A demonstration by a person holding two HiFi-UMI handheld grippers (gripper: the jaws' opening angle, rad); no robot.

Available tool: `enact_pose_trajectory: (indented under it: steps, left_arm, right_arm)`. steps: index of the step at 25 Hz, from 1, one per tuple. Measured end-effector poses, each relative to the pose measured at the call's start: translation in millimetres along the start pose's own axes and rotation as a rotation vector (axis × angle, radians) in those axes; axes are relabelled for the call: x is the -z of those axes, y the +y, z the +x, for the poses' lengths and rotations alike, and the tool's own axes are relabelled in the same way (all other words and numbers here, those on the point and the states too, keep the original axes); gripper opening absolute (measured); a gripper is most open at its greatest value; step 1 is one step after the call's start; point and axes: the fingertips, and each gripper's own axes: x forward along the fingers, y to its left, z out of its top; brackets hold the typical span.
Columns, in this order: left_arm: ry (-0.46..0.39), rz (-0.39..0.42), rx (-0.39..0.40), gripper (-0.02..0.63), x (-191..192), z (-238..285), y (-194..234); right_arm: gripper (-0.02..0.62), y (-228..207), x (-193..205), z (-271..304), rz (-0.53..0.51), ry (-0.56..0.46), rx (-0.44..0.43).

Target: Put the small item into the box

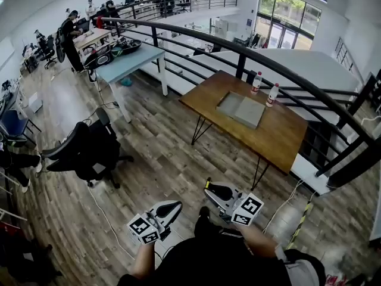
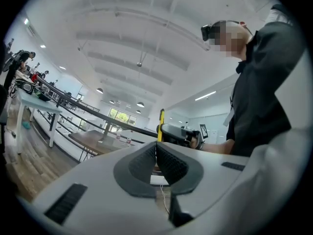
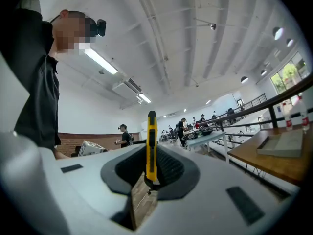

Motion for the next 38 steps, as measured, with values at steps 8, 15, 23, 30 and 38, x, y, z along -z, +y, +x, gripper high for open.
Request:
enact_pose_trajectory:
  steps: [8, 15, 23, 30, 38]
  left_arm:
    - [0.03, 0.023, -0.007, 0.017, -39, 53, 82]
    - [0.024, 0.056, 0.001, 0.017, -89, 113, 136]
    - [-0.003, 0.0, -0.036, 0.017, -103, 159, 193]
    - [0.018, -0.081, -0.013, 0.017, -94, 189, 249]
    - [0.043, -0.006, 0.087, 0.017, -130, 224, 343]
  right_arm:
    - [0.066, -89, -22, 51, 0.003, -0.031, -0.007]
    - [0.066, -160, -59, 82, -0.029, -0.03, -0.052]
    - [0.066, -230, -57, 107, 0.001, -0.033, -0.074]
    - [0.066, -279, -40, 127, 0.059, 0.012, -0.027]
    - [0.066, -355, -49, 197, 0.058, 0.02, 0.059]
